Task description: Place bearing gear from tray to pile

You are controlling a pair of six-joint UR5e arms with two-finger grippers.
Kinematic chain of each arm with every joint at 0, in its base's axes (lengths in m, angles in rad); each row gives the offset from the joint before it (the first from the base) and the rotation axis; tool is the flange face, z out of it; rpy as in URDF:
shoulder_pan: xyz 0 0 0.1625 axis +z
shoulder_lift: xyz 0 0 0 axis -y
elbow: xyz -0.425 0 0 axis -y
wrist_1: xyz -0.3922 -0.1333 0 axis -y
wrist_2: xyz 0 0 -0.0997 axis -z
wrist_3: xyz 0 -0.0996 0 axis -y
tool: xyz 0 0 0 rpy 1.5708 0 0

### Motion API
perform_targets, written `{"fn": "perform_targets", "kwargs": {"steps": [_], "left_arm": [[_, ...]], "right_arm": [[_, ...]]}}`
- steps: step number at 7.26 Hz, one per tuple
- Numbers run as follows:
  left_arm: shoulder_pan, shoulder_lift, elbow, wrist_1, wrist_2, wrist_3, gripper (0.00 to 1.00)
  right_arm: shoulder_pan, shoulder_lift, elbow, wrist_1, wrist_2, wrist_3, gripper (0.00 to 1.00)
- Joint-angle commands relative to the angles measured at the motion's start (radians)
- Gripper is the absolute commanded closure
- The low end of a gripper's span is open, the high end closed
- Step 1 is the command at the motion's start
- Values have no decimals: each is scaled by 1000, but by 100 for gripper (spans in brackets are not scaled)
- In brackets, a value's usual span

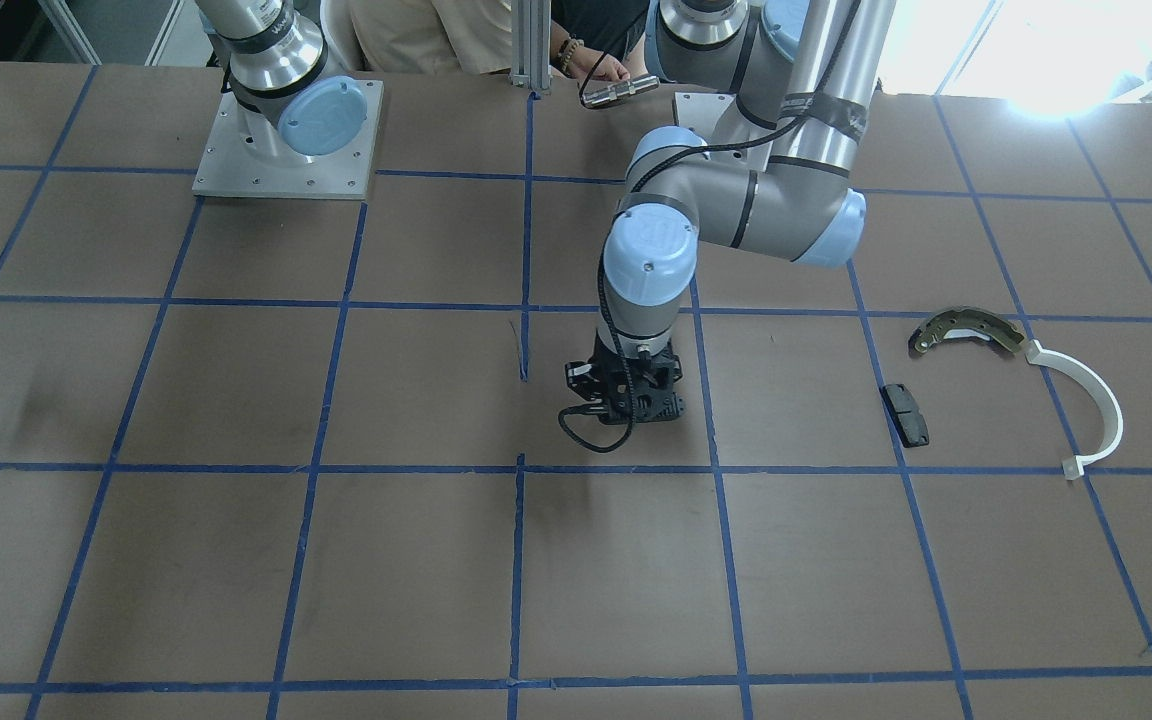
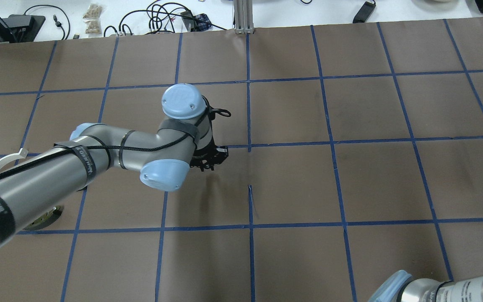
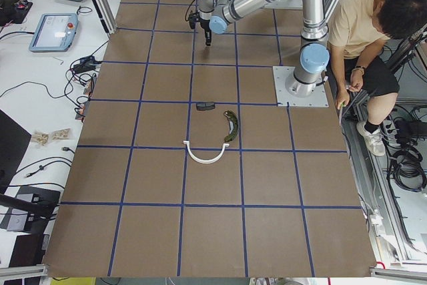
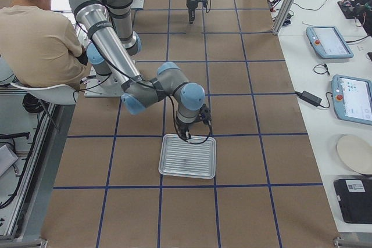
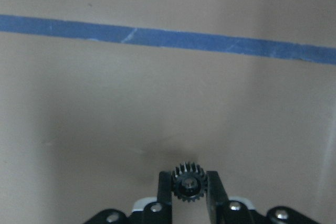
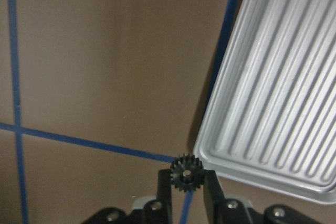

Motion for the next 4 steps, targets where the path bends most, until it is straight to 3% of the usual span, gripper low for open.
{"fn": "perform_targets", "kwargs": {"steps": [1, 2, 4], "left_arm": [[237, 111, -4, -111, 28, 348, 100], [351, 135, -24, -102, 115, 524, 100], [616, 134, -19, -91, 129, 832, 100]], "right_arm": [[146, -137, 0, 298, 93, 385, 100], [242, -172, 0, 399, 206, 611, 100], [503, -193, 0, 405, 329, 1015, 100]]}}
